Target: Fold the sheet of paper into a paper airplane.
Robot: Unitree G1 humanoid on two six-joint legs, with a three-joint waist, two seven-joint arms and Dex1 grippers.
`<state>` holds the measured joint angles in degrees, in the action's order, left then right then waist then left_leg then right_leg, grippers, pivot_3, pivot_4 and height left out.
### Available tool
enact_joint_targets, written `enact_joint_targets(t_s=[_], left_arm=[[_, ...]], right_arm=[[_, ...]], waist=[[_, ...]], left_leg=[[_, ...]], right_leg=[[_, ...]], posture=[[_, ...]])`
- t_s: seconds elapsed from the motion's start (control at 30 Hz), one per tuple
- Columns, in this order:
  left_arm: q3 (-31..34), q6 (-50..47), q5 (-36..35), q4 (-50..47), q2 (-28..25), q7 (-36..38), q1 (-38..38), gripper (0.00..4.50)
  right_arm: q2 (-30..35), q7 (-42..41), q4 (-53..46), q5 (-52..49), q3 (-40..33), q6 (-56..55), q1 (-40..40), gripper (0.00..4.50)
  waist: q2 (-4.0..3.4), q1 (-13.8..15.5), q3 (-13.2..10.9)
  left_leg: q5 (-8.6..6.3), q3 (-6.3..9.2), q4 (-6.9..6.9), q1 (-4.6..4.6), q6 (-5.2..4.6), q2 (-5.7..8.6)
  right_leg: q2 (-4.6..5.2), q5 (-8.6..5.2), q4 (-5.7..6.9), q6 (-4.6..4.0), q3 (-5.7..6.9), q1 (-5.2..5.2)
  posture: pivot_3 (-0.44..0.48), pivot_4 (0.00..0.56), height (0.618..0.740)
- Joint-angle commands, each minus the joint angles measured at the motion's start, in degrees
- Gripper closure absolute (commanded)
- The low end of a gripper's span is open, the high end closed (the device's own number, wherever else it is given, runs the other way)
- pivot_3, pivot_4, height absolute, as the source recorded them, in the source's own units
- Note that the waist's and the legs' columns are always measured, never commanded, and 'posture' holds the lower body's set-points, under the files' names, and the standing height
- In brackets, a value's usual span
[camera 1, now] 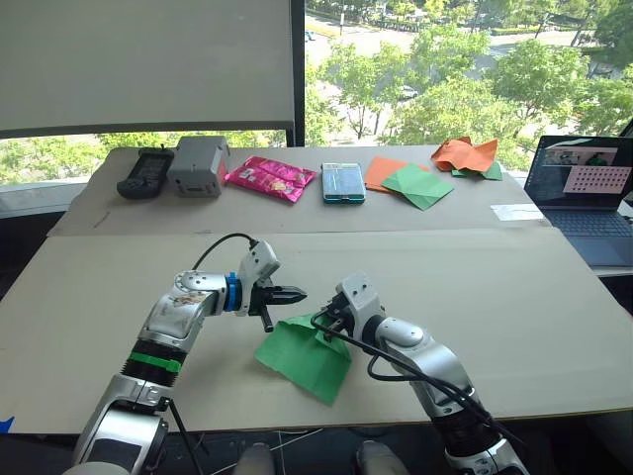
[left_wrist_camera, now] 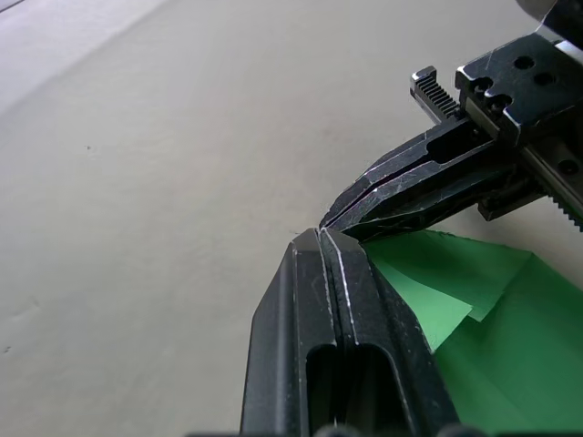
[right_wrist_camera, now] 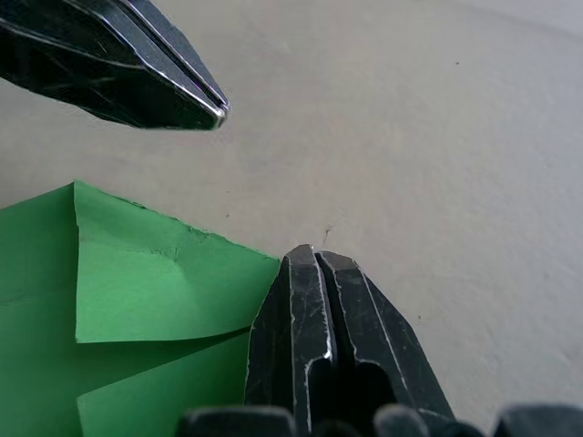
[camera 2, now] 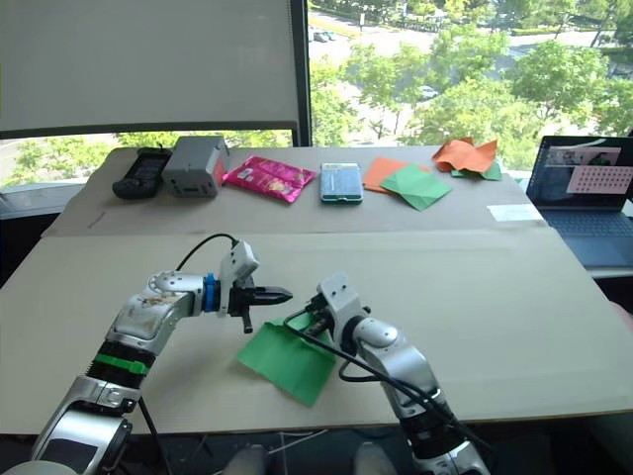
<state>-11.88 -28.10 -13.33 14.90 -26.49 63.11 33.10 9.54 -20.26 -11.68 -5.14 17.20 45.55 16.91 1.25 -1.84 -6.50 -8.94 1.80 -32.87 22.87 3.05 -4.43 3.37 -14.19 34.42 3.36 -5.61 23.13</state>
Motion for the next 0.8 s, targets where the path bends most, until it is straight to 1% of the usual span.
enact_joint_targets(t_s=[0.03, 0.27, 0.57, 0.67, 0.8], left_arm=[[-1.1, 3.0, 1.0, 1.1, 0.9, 0.7, 1.9, 4.46], [-4.1, 5.9, 3.9, 3.4, 2.9, 0.7, 1.8, 4.46], [-7.1, 10.1, 9.5, 11.1, 4.6, -1.1, 2.9, 4.46], [-8.2, 10.9, 10.4, 12.0, 4.6, -0.7, 2.1, 4.46], [-8.5, 11.6, 11.0, 10.7, 3.0, -0.1, -0.7, 4.46]], right_arm=[[0.7, 1.3, -0.1, 0.8, -0.7, 1.0, -1.6, 4.50], [0.6, 2.2, -1.8, 0.6, -0.8, 1.9, -2.3, 4.50], [1.1, 1.9, -3.4, 1.0, 1.2, 2.3, -2.3, 4.50], [1.1, 1.9, -3.3, 1.2, 1.8, 2.5, -2.0, 4.50], [0.8, 2.0, -3.0, 1.6, 2.0, 2.5, -1.9, 4.50]], waist=[[0.00, -0.1, 0.0], [0.00, 0.0, 0.0], [0.00, 0.1, 0.0], [0.00, 0.1, 0.1], [0.05, -0.2, 0.3]], left_leg=[[0.00, 0.00, 0.00, 0.00, 0.00, 0.00], [-0.01, 0.00, -0.01, 0.00, 0.02, 0.00], [-0.01, 0.01, -0.01, -0.01, 0.02, 0.01], [-0.01, 0.01, -0.01, -0.04, 0.02, 0.00], [-0.01, 0.01, -0.01, -0.05, 0.02, 0.00]], right_leg=[[0.00, 0.00, 0.01, 0.00, 0.00, 0.00], [0.00, 0.00, 0.02, 0.00, -0.01, 0.01], [0.00, 0.00, 0.03, 0.00, -0.01, 0.00], [0.00, 0.00, 0.03, 0.00, -0.01, -0.02], [0.00, 0.00, 0.04, 0.00, -0.02, -0.04]], posture=[[0.000, 0.150, 0.721], [0.000, 0.150, 0.721], [0.000, 0.150, 0.721], [0.000, 0.150, 0.721], [0.000, 0.150, 0.721]])
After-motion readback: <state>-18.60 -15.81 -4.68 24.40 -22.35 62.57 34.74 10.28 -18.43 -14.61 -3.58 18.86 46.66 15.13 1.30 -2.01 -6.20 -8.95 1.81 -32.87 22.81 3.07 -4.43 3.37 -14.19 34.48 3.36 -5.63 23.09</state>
